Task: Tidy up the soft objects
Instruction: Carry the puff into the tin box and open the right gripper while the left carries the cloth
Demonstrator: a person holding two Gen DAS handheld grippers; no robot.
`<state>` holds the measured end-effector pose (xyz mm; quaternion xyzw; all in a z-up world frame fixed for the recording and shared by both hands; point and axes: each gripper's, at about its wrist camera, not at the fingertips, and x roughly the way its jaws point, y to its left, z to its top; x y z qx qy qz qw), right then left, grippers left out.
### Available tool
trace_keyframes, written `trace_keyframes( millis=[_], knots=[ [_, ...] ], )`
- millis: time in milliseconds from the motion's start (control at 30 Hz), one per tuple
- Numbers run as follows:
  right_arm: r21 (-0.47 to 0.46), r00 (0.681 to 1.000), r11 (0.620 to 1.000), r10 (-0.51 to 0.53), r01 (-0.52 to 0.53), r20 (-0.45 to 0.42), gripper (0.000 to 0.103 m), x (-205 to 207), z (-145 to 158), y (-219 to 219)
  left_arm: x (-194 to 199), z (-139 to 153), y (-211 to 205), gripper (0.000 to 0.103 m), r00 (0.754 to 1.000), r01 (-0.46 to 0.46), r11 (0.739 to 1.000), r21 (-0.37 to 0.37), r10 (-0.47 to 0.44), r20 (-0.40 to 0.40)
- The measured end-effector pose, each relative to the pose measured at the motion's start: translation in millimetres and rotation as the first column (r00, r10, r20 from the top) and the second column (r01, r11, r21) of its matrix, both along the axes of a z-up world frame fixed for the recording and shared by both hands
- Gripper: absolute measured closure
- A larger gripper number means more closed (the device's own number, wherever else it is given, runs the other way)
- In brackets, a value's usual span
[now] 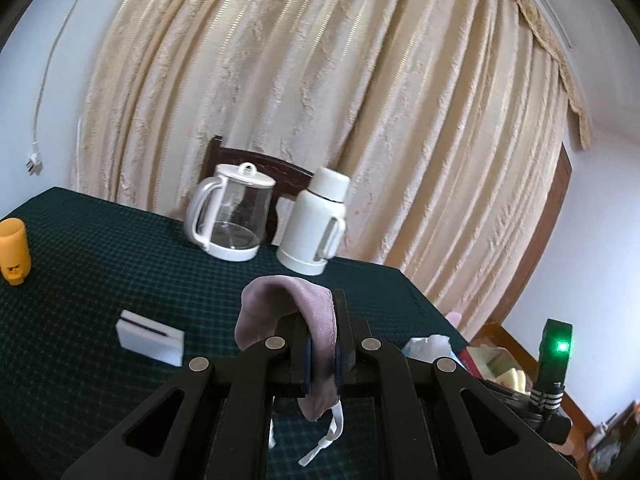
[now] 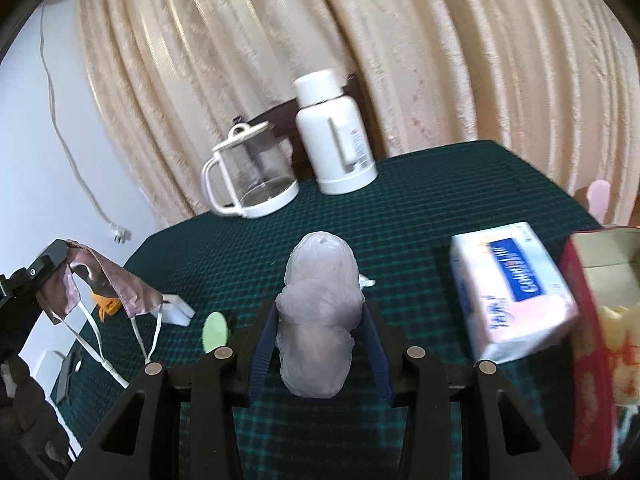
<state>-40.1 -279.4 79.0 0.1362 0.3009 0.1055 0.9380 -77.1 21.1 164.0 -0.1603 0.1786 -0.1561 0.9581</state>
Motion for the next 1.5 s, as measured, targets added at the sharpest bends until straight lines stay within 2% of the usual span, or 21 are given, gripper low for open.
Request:
trace_keyframes(
  millis=[233, 500, 767, 933, 1133, 1300, 1500],
  knots=[
    [0.02, 0.996, 0.996, -0.09, 0.09, 0.022, 0.057, -21.0, 1.9, -41.0, 2.8, 3.1, -33.7, 0.096, 0.997, 0.072, 0.997, 0.024, -0.072, -0.01],
    [0.039, 0.972, 0.973, -0.231, 0.229, 0.037, 0.057, -47.8, 1.0, -95.8, 2.7, 10.0, -72.0, 0.096, 0.99, 0.143, 0.988, 0.054, -0.143, -0.001],
    [0.02, 0.937, 0.937, -0.349, 0.349, -0.003, 0.057, -58.4, -13.2, -143.7, 1.6, 14.2, -106.8, 0.096, 0.978, 0.209, 0.974, 0.083, -0.21, 0.0],
    [0.001, 0.913, 0.913, -0.407, 0.407, 0.006, 0.057, -63.6, -13.6, -163.6, -0.6, 17.6, -124.2, 0.096, 0.97, 0.242, 0.965, 0.097, -0.243, -0.001],
    [0.021, 0.866, 0.866, -0.5, 0.5, 0.019, 0.057, -71.9, -12.4, -198.1, -2.1, 20.9, -144.4, 0.096, 0.96, 0.277, 0.954, 0.119, -0.278, 0.0],
    [0.05, 0.839, 0.838, -0.545, 0.544, 0.004, 0.057, -73.8, -17.1, -218.1, -1.0, 23.1, -166.6, 0.096, 0.942, 0.335, 0.935, 0.117, -0.336, -0.014],
    [0.08, 0.841, 0.837, -0.541, 0.541, -0.021, 0.057, -78.0, -28.7, -225.6, 0.4, 31.8, -201.2, 0.096, 0.905, 0.423, 0.898, 0.119, -0.425, -0.013]
  ],
)
